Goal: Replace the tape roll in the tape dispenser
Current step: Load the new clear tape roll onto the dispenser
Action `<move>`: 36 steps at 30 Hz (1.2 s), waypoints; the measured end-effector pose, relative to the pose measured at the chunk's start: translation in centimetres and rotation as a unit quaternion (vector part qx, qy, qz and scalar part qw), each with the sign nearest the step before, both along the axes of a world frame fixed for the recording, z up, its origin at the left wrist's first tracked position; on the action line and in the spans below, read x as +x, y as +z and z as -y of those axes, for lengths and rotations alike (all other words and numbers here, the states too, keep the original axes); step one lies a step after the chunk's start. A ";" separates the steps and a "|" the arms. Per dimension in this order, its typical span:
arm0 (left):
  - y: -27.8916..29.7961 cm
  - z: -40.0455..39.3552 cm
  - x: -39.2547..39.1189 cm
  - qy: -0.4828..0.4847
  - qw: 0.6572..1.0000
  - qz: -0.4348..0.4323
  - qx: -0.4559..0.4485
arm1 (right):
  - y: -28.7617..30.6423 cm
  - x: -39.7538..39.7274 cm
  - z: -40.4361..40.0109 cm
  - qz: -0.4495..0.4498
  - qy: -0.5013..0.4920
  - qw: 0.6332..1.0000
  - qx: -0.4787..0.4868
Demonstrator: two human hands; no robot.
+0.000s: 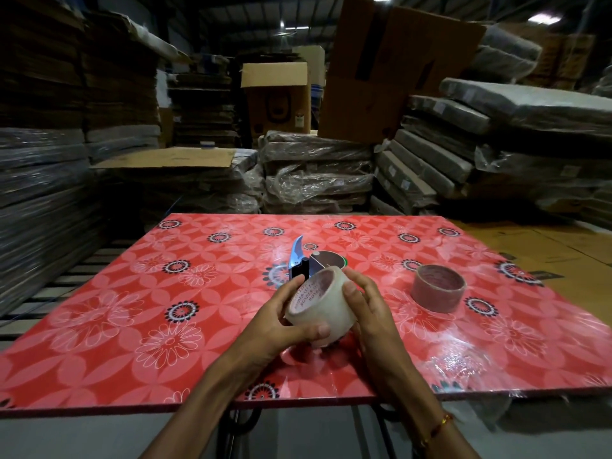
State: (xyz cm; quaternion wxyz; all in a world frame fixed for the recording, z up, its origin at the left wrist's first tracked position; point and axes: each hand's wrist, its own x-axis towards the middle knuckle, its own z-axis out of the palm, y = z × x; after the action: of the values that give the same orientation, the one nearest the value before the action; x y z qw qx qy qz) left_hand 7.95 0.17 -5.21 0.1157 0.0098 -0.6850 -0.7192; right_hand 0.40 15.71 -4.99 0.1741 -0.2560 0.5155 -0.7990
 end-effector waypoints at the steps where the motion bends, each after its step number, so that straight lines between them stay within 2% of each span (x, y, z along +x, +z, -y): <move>1: 0.0 -0.1 0.1 0.002 1.000 -0.002 -0.004 | 0.1 0.0 0.2 0.000 0.009 1.000 0.000; 5: 0.0 0.0 0.1 0.018 0.999 -0.025 -0.021 | 0.2 0.3 0.2 -0.045 0.036 0.998 0.009; 12: -0.1 -0.4 0.1 0.018 0.998 -0.056 -0.030 | 0.6 0.8 0.2 -0.037 0.062 0.997 0.010; 18: -0.2 -0.7 0.0 0.024 0.995 -0.058 -0.071 | 0.9 0.9 -0.3 0.007 0.081 0.997 -0.017; 25: -0.1 -0.4 -0.2 0.050 0.995 -0.060 -0.064 | -0.3 0.6 -0.3 -0.086 -0.013 0.995 0.057; 30: -0.4 -0.7 -0.1 0.050 0.996 -0.051 -0.051 | -0.2 0.6 -0.4 -0.065 -0.082 0.994 0.023; 36: 0.3 -0.7 0.4 0.030 0.999 -0.026 -0.021 | -0.2 0.7 -0.5 -0.072 -0.088 0.993 0.020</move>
State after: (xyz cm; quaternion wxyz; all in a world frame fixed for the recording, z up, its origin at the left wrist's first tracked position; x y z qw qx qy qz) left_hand 8.36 0.89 -4.96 0.1550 0.0092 -0.6964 -0.7006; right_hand 1.05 16.24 -5.21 0.0711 -0.2631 0.5629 -0.7803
